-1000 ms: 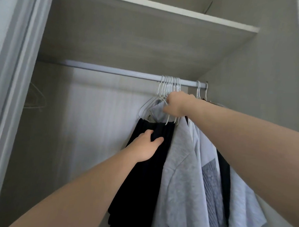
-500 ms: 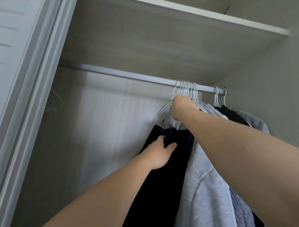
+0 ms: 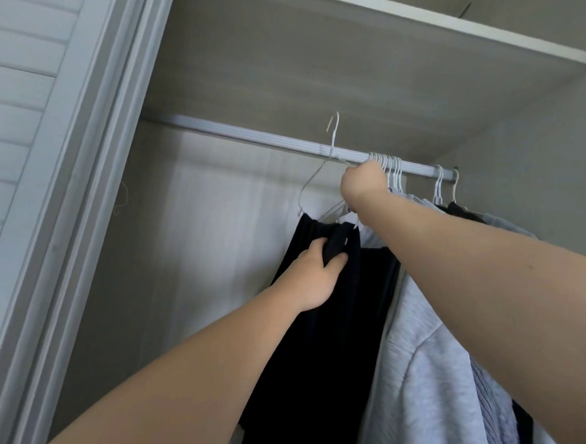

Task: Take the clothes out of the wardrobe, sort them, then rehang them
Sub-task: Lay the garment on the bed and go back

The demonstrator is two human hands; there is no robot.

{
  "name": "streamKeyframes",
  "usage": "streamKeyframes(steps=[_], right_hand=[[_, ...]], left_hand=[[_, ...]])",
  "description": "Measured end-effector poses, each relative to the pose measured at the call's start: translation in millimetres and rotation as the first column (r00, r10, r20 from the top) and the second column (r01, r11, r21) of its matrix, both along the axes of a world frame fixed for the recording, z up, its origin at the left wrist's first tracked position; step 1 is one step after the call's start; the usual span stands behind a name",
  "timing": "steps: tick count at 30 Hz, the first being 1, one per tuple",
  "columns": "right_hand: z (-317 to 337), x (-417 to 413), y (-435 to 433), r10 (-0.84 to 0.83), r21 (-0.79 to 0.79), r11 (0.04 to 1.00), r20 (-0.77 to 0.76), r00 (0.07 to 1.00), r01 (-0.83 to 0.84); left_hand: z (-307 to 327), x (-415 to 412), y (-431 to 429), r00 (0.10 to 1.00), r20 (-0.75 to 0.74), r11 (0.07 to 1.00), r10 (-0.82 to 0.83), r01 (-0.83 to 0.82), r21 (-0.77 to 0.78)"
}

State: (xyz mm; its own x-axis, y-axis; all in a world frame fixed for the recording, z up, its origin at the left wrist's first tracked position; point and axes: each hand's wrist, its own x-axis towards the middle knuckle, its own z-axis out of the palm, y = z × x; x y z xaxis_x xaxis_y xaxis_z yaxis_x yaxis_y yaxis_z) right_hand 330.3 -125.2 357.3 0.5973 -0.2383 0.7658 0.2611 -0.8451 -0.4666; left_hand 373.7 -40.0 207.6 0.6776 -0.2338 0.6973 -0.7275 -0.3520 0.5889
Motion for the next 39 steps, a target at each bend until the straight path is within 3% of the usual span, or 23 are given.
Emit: streamKeyframes(steps=[1, 2, 3, 5, 6, 11, 16, 22, 27, 32, 39], right_hand=[[2.2, -9.0, 1.8, 0.031, 0.07, 0.997, 0.077, 0.997, -0.036], [4.6, -17.3, 6.7, 0.06, 0.098, 0.993, 0.045, 0.997, -0.065], [4.7, -19.3, 4.7, 0.066, 0.068, 0.995, 0.103, 0.992, -0.073], [1.0, -32.2, 0.6, 0.252, 0.275, 0.914, 0.186, 0.95, -0.297], [-5.3, -41.2, -5.4, 0.266, 0.22, 0.925, 0.209, 0.941, -0.31], [-51.1, -97.2, -47.0, 0.322, 0.271, 0.882, 0.252, 0.913, -0.386], [-106.5, -173.2, -90.9, 0.346, 0.286, 0.859, 0.285, 0.894, -0.424], [-160.9, -277.0, -131.6, 0.172, 0.226, 0.943, 0.292, 0.941, -0.242], [-194.2, -375.2, -160.6, -0.103, 0.127, 0.989, 0.216, 0.971, 0.076], [-226.3, -488.1, -184.0, -0.288, 0.129, 0.955, 0.208, 0.935, 0.265], [-276.8, -657.0, -203.1, -0.533, 0.205, 0.838, 0.117, 0.838, 0.505]], left_hand=[[1.8, -5.5, 2.0, 1.0, 0.018, 1.0, -0.011, 0.011, -0.026], [3.2, -11.8, 4.1, 0.999, 0.043, 0.999, -0.018, 0.02, -0.05], [4.4, -18.0, 6.3, 0.997, 0.074, 0.997, -0.018, 0.024, -0.071], [5.8, -30.0, 11.1, 0.99, 0.144, 0.992, 0.006, 0.012, -0.124], [6.0, -35.7, 13.3, 0.983, 0.18, 0.988, 0.034, -0.005, -0.157], [10.0, -61.8, 17.4, 0.874, 0.423, 0.949, 0.24, -0.118, -0.294], [15.6, -88.0, -10.5, 0.781, 0.549, 0.932, 0.299, -0.116, -0.343], [8.0, -130.4, -73.6, 0.754, 0.645, 0.96, 0.127, 0.069, -0.27], [-10.4, -192.7, -134.3, 0.742, 0.67, 0.95, -0.017, 0.221, -0.22], [-34.6, -271.8, -198.1, 0.671, 0.72, 0.886, -0.178, 0.427, -0.179], [-81.6, -428.2, -283.7, 0.557, 0.709, 0.71, -0.433, 0.695, -0.114]])
